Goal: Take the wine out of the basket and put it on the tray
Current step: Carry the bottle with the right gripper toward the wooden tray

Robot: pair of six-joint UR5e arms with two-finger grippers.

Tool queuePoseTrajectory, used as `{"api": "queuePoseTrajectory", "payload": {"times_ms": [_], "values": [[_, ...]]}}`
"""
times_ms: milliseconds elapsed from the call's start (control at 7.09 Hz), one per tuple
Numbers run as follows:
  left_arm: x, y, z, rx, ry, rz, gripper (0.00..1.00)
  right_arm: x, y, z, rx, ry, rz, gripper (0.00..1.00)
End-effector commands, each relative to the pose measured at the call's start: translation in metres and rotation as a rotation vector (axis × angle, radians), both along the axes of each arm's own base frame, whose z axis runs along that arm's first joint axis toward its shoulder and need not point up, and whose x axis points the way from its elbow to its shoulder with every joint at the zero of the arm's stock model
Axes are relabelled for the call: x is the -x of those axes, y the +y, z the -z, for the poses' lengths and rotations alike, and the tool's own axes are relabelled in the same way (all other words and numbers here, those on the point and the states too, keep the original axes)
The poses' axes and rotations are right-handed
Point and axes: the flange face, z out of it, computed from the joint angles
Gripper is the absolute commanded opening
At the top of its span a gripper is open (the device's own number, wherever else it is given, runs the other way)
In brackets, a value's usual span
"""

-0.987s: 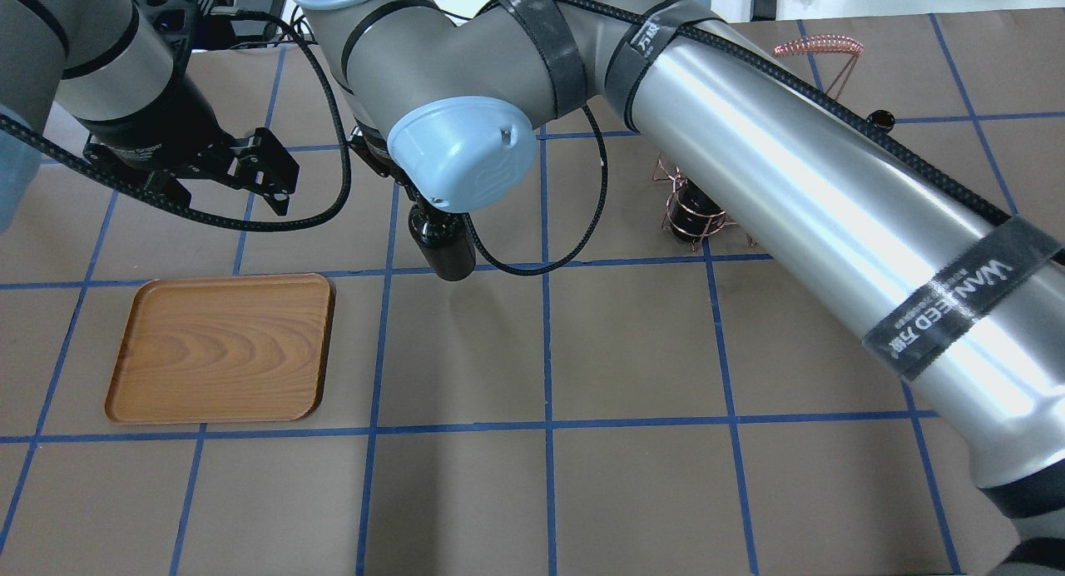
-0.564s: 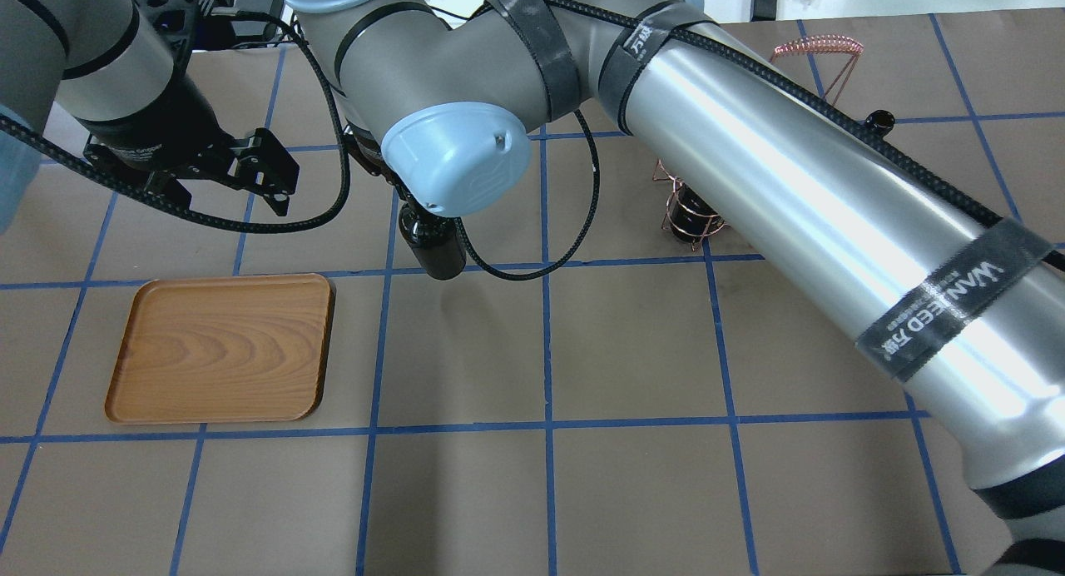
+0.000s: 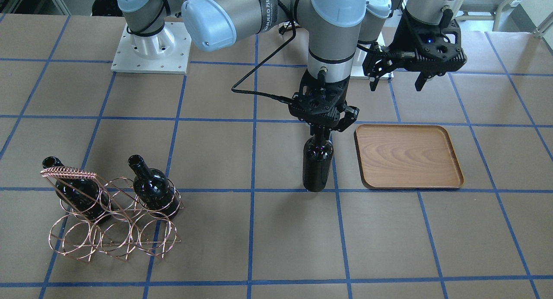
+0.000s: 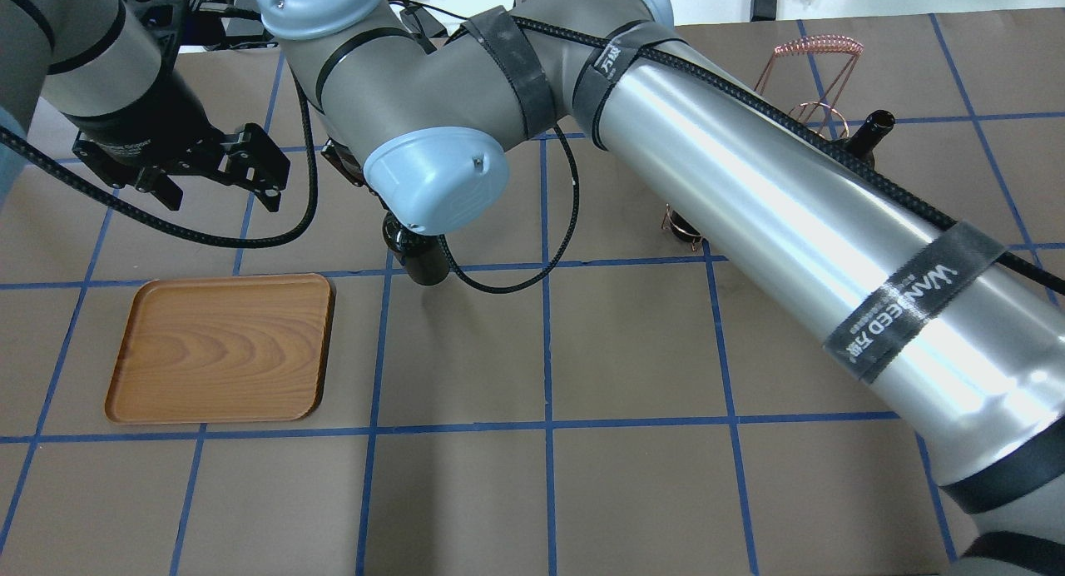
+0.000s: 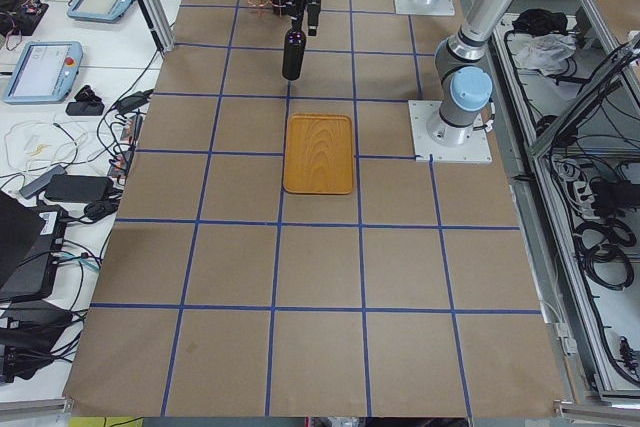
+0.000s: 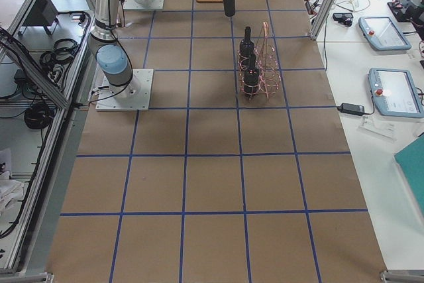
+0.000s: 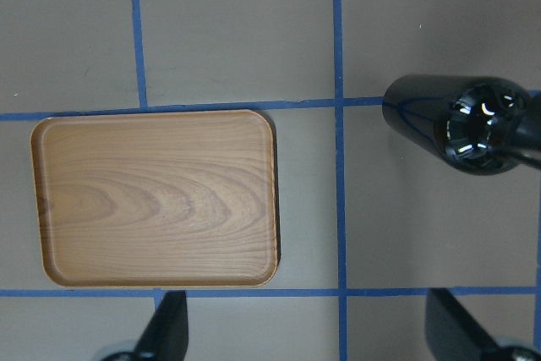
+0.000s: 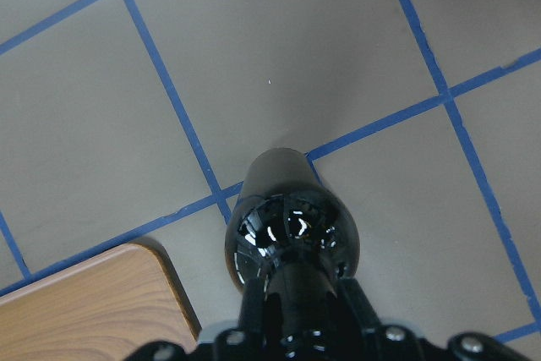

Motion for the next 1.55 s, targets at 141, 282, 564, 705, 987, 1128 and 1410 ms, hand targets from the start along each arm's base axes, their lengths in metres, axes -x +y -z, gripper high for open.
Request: {"api": "queuePoseTrajectory", "payload": {"times_ms": [141, 282, 564, 705, 987, 1128, 1410], "values": [[-0.022, -0.001, -0.005, -0.004, -0.009, 0.053, 1.00, -0.012, 0.007, 0.011, -0.025, -0.010, -0.003, 0.13], [-0.031, 0.000, -0.008, -0.004, -0.009, 0.048, 1.00, -0.014, 0.009, 0.013, -0.030, -0.009, -0.004, 0.13], [-0.046, 0.006, -0.010, -0.018, -0.012, 0.071, 1.00, -0.028, 0.024, 0.016, -0.035, -0.004, -0.020, 0.16], [-0.047, 0.010, -0.010, -0.027, -0.010, 0.070, 1.00, -0.030, 0.026, 0.016, -0.034, -0.005, -0.020, 0.16], [-0.065, 0.011, -0.012, -0.027, -0.010, 0.043, 1.00, -0.028, 0.025, 0.013, -0.024, -0.001, -0.019, 0.17], [-0.073, 0.011, -0.013, -0.027, -0.011, 0.045, 1.00, -0.027, 0.025, 0.015, -0.023, 0.007, -0.018, 0.27], [-0.090, 0.012, -0.012, -0.035, -0.008, 0.033, 1.00, -0.028, 0.024, 0.018, -0.025, 0.009, -0.018, 0.83]]}}
